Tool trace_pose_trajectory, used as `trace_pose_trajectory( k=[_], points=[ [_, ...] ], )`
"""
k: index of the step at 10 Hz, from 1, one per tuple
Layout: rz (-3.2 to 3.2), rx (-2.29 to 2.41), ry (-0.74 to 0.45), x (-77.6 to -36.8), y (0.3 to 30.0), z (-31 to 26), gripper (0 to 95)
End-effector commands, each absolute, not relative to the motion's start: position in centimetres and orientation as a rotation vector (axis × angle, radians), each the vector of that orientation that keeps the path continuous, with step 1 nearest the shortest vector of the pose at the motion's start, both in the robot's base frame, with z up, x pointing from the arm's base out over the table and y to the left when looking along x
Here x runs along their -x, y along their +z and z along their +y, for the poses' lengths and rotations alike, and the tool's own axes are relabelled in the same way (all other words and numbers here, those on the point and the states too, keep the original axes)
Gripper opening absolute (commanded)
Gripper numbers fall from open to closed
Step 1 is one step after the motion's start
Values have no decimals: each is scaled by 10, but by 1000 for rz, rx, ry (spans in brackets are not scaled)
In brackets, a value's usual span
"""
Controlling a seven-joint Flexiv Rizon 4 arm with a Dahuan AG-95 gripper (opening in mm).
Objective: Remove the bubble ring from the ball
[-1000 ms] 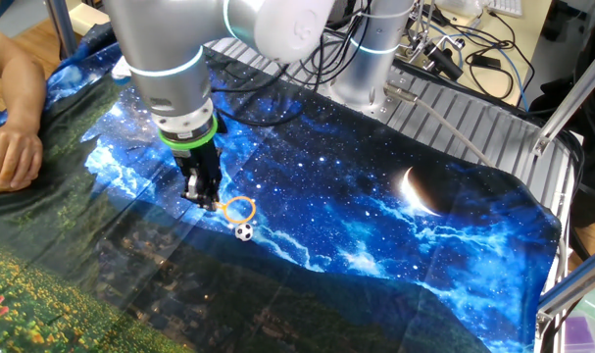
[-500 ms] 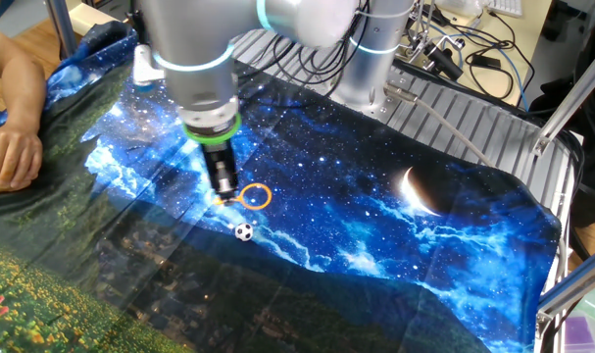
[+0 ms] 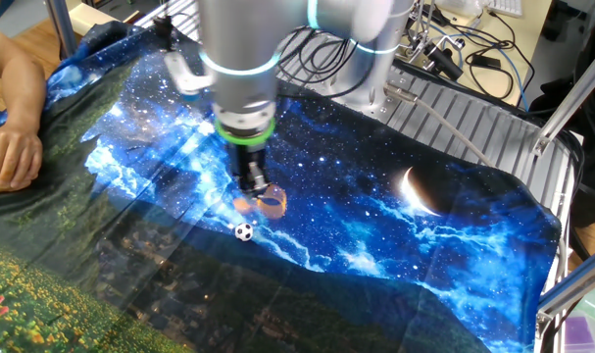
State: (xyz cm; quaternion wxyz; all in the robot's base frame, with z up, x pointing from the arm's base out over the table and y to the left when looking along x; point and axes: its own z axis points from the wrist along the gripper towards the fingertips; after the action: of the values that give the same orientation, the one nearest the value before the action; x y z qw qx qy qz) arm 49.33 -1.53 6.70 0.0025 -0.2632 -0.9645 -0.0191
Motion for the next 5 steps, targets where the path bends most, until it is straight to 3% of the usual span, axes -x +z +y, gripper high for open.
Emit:
trace_pose_trajectory(
  k=[1,3,5],
  points=[
    [-3006,859,-68,-489,69,-7,380],
    [-3000,878,-84,-487,73,3,380],
    [-3003,883,-100,-483,77,16,0]
  ],
)
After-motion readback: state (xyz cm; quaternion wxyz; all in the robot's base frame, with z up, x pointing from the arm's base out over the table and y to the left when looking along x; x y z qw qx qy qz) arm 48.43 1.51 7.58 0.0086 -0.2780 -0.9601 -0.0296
